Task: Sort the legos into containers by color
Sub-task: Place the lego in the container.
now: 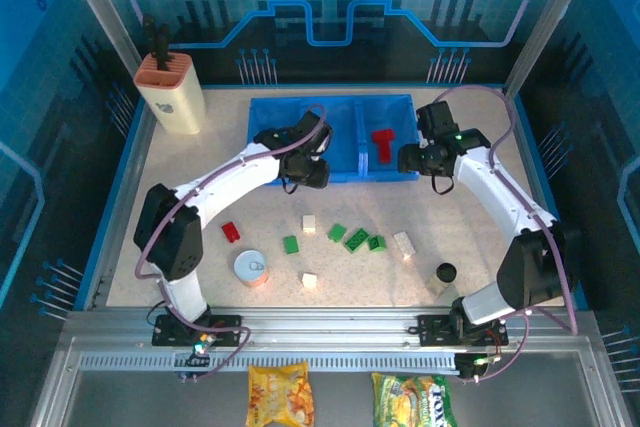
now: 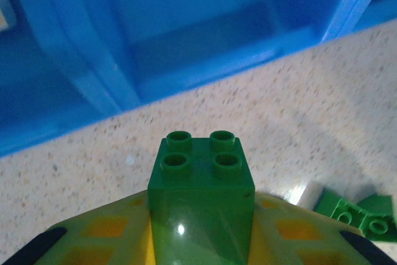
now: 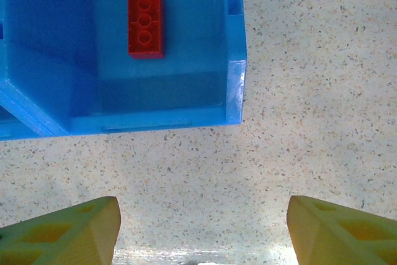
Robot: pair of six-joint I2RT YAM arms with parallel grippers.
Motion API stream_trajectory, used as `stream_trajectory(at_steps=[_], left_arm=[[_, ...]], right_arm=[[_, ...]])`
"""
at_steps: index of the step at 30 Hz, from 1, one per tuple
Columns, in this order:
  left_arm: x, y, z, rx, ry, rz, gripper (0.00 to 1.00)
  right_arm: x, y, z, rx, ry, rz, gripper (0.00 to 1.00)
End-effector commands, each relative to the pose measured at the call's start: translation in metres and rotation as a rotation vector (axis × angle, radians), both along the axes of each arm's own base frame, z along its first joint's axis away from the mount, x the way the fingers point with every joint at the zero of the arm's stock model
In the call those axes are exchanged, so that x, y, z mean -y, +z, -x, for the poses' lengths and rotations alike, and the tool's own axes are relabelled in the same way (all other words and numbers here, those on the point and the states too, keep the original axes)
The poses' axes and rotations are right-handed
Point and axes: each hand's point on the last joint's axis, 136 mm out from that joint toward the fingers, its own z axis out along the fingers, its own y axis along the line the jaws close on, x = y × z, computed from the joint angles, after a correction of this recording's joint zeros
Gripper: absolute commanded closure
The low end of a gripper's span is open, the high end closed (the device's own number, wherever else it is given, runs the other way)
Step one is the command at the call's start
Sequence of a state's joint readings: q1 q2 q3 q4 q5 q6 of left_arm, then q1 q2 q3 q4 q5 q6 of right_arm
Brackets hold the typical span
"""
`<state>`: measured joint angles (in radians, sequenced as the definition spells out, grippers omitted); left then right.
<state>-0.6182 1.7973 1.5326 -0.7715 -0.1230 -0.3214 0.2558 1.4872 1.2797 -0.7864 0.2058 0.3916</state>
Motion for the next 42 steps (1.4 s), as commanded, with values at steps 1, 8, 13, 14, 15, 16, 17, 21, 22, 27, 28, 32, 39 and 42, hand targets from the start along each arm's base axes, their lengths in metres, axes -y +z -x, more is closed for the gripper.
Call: stream_trajectory(at_steps=[1,8,13,14,15,16,17,21,22,27,28,32,39,42], left_arm=[[0.009,0.002,-0.021,0.024,0.068,0.009,0.64],[0.022,0.003,-0.054,0.024,0.138,0.025,0.64],[0.025,-0.006,-0.077,0.024,0.206,0.03,0.63],[0.026,-0.009,-0.08,0.021,0.214,0.029,0.64],[0.028,-0.012,-0.083,0.019,0.221,0.028,0.64],[0.029,-0.016,-0.086,0.016,0.227,0.025,0.63],[0.03,-0.02,-0.088,0.013,0.235,0.021,0.64],[0.031,-0.034,-0.097,0.002,0.267,0.011,0.63],[0.031,-0.039,-0.098,-0.004,0.271,0.006,0.64],[0.031,-0.063,-0.101,-0.028,0.289,-0.023,0.64],[0.031,-0.067,-0.102,-0.031,0.291,-0.027,0.63],[0.032,-0.081,-0.103,-0.045,0.299,-0.038,0.63],[0.034,-0.092,-0.107,-0.059,0.297,-0.054,0.62],[0.034,-0.094,-0.107,-0.065,0.299,-0.058,0.6]], right_arm=[[0.012,0.005,0.008,-0.003,-0.018,0.017,0.27],[0.017,0.01,0.011,0.003,-0.021,0.018,0.27],[0.02,0.013,0.011,0.005,-0.023,0.018,0.27],[0.02,0.013,0.011,0.005,-0.023,0.017,0.27],[0.021,0.012,0.011,0.004,-0.023,0.017,0.27],[0.021,0.012,0.011,0.004,-0.023,0.015,0.27],[0.021,0.012,0.011,0.003,-0.022,0.015,0.27],[0.022,0.01,0.011,-0.001,-0.023,0.012,0.27],[0.022,0.009,0.011,-0.003,-0.023,0.011,0.27],[0.025,0.006,0.012,-0.007,-0.026,0.01,0.27],[0.025,0.006,0.013,-0.009,-0.025,0.011,0.27],[0.026,0.003,0.014,-0.016,-0.025,0.011,0.27],[0.027,0.0,0.016,-0.021,-0.026,0.009,0.27],[0.028,0.0,0.017,-0.02,-0.027,0.008,0.27]])
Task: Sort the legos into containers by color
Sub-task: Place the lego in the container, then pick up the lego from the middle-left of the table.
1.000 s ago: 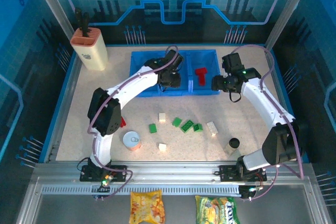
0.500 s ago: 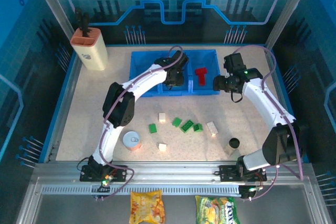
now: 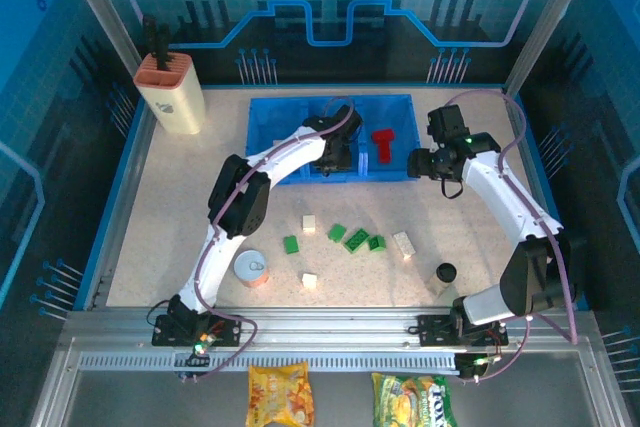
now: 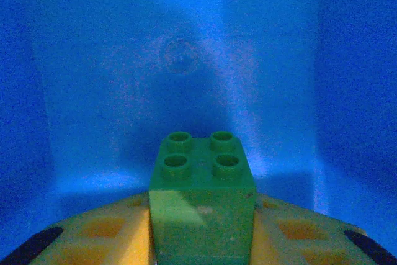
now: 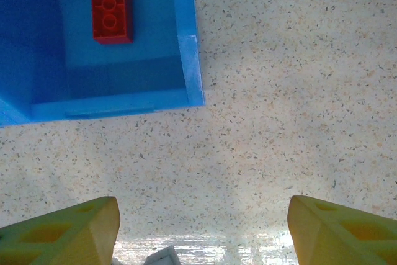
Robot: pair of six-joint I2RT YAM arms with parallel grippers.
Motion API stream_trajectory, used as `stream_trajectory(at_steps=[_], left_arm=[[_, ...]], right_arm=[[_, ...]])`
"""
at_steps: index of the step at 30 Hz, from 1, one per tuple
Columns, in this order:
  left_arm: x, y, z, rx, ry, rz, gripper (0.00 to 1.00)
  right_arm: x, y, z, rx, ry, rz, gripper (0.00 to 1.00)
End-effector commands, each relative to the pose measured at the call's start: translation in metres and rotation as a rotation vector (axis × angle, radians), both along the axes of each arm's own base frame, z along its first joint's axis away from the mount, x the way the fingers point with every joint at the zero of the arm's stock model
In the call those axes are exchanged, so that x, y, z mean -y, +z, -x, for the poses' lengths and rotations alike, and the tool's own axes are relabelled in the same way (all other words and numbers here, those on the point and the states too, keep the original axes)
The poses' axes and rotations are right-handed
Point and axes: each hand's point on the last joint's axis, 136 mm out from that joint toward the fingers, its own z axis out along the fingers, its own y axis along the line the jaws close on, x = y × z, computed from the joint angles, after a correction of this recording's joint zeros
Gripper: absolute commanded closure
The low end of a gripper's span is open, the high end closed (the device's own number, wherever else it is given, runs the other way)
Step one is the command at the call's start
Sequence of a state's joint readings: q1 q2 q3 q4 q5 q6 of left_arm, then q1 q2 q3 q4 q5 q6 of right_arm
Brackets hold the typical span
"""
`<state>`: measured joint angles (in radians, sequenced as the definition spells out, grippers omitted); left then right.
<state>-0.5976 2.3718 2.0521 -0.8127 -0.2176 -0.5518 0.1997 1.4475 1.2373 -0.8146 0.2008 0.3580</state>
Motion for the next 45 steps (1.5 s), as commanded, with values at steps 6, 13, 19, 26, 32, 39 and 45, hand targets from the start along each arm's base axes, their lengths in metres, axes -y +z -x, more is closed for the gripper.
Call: stream_trajectory(at_steps=[6,13,19,26,32,39,45], left_arm=[[-0.005,0.006,-0.005,-0.002,0.026,-0.016,0.57],[-0.005,0.023,-0.004,0.017,0.018,-0.004,0.55],[-0.005,0.052,0.0,0.047,-0.007,0.019,0.54],[-0.011,0.084,0.016,0.058,-0.049,0.027,0.55],[-0.026,0.098,0.038,0.052,-0.062,0.019,0.55],[-0.047,0.104,0.07,0.033,-0.057,0.015,0.55],[-0.065,0.096,0.102,0.001,-0.012,0.04,0.55]], right_arm=[[0.005,0.011,0.006,0.02,-0.001,-0.01,0.27],[0.005,0.021,0.01,0.04,-0.003,-0.026,0.27],[-0.002,0.023,0.018,0.038,0.007,-0.057,0.27],[-0.01,0.019,0.027,0.022,0.021,-0.059,0.28],[-0.016,0.012,0.032,-0.001,0.035,-0.046,0.28],[-0.029,0.004,0.037,-0.02,0.064,-0.042,0.28],[-0.034,-0.006,0.042,-0.043,0.073,-0.033,0.29]])
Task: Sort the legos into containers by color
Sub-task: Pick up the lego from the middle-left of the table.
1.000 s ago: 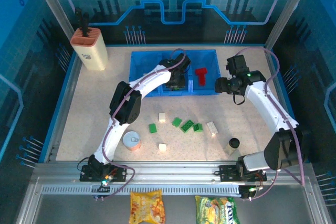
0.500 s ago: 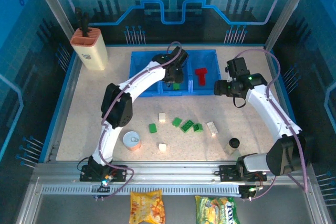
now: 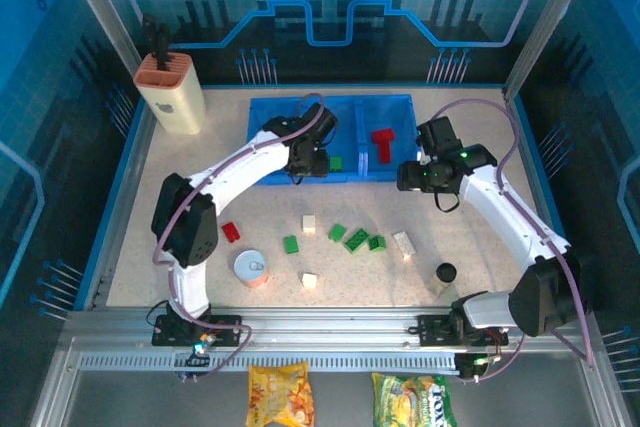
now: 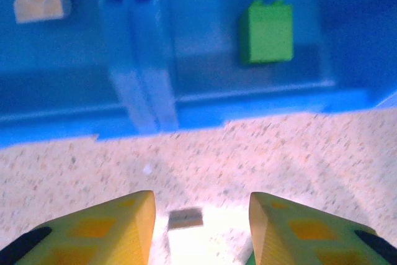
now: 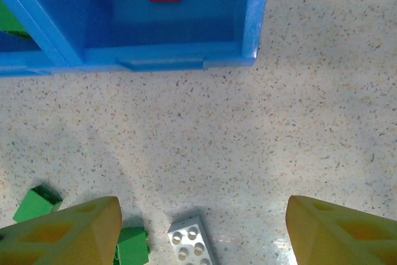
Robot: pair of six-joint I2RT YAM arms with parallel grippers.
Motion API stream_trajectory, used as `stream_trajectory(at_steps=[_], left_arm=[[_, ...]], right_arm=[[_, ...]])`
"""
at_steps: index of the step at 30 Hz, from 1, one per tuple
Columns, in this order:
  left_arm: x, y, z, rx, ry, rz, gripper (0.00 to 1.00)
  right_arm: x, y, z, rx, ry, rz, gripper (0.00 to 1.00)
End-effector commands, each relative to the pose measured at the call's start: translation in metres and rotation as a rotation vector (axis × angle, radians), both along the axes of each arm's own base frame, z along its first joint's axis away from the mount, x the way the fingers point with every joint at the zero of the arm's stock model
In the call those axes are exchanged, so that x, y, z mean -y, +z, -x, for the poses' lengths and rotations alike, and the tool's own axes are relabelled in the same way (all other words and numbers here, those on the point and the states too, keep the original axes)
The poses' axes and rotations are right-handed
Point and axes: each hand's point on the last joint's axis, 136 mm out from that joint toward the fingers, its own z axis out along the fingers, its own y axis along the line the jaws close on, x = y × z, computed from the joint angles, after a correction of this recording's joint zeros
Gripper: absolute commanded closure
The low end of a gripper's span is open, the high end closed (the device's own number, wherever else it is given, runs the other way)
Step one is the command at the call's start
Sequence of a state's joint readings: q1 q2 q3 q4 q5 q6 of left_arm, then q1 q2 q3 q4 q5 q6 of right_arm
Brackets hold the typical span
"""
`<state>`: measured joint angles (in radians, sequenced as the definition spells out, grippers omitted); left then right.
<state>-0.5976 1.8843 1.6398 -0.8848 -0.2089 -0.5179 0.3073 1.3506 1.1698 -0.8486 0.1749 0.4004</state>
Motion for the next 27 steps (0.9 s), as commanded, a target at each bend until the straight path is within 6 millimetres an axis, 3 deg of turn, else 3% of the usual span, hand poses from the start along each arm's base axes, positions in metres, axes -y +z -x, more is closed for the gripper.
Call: stream_trajectory(at_steps=[1,9,20,27], left_arm=[[-0.009,0.007,0.018,-0.007,0.032,0.044,0.55],[-0.031,-0.022,0.061,-0.08,0.098,0.046,0.54],[-0.035,-0.078,0.115,-0.215,0.139,0.062,0.49],[-0.036,-0.097,0.134,-0.255,0.159,0.053,0.41]], right_arm=[[-0.001,-0.008,0.007,-0.03,-0.009,0.007,0.29],[-0.002,-0.008,0.01,-0.032,0.002,0.022,0.29],[-0.003,-0.004,0.01,-0.031,0.012,0.028,0.29],[-0.005,-0.001,0.008,-0.029,0.021,0.035,0.29]])
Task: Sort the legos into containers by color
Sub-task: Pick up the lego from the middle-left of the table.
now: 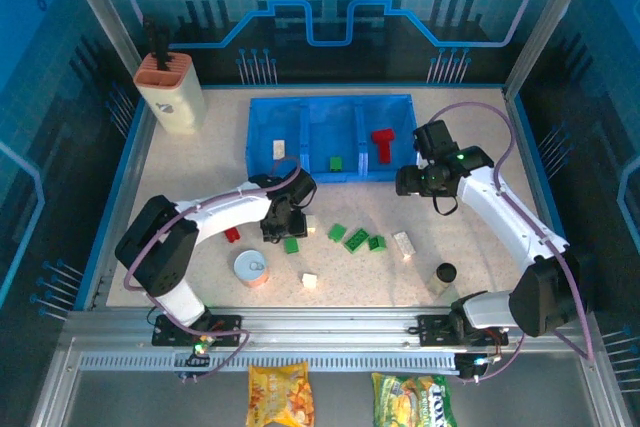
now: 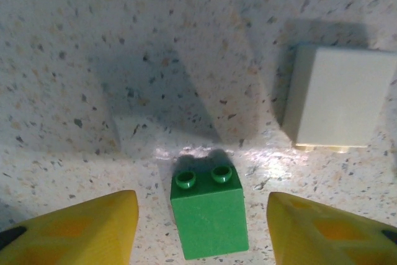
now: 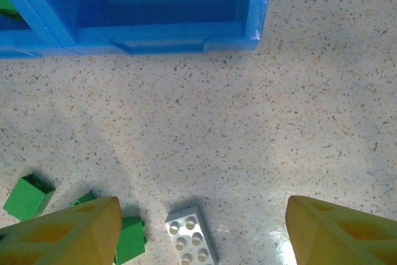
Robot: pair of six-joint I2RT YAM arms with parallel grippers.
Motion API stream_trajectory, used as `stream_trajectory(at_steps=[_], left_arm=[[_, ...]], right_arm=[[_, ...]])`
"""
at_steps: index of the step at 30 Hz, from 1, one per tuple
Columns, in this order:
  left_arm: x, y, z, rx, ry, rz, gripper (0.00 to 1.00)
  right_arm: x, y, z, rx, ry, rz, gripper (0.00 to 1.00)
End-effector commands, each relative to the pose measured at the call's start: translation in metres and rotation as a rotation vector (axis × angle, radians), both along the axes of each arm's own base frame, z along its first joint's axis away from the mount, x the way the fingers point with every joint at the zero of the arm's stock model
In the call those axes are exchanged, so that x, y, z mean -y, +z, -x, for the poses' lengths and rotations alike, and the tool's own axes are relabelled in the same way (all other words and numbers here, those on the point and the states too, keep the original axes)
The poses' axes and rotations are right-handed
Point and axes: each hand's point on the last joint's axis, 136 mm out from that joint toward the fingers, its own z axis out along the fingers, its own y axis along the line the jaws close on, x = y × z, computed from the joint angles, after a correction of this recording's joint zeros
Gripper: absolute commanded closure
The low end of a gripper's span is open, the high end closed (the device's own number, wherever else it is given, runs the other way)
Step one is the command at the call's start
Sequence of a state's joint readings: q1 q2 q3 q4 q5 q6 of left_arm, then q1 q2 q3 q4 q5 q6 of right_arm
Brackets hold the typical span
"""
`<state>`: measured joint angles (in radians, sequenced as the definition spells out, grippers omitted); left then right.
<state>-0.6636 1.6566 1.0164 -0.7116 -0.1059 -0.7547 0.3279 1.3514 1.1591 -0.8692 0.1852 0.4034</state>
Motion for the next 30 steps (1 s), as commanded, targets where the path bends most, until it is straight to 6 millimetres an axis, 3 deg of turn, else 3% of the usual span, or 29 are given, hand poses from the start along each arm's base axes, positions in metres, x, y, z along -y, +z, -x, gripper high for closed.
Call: stream_trajectory(at_steps=[1,15,30], left_arm=[[0.007,0.0,0.006,0.001,0.026,0.042,0.41],[0.007,-0.021,0.029,-0.039,0.014,0.019,0.52],[0.004,-0.013,0.026,-0.018,0.0,-0.004,0.61]], right_arm=[[-0.003,0.006,0.0,0.0,0.009,0.017,0.28],[-0.005,0.01,0.002,0.001,0.018,0.029,0.28],[-0.007,0.009,0.002,0.0,0.019,0.034,0.28]])
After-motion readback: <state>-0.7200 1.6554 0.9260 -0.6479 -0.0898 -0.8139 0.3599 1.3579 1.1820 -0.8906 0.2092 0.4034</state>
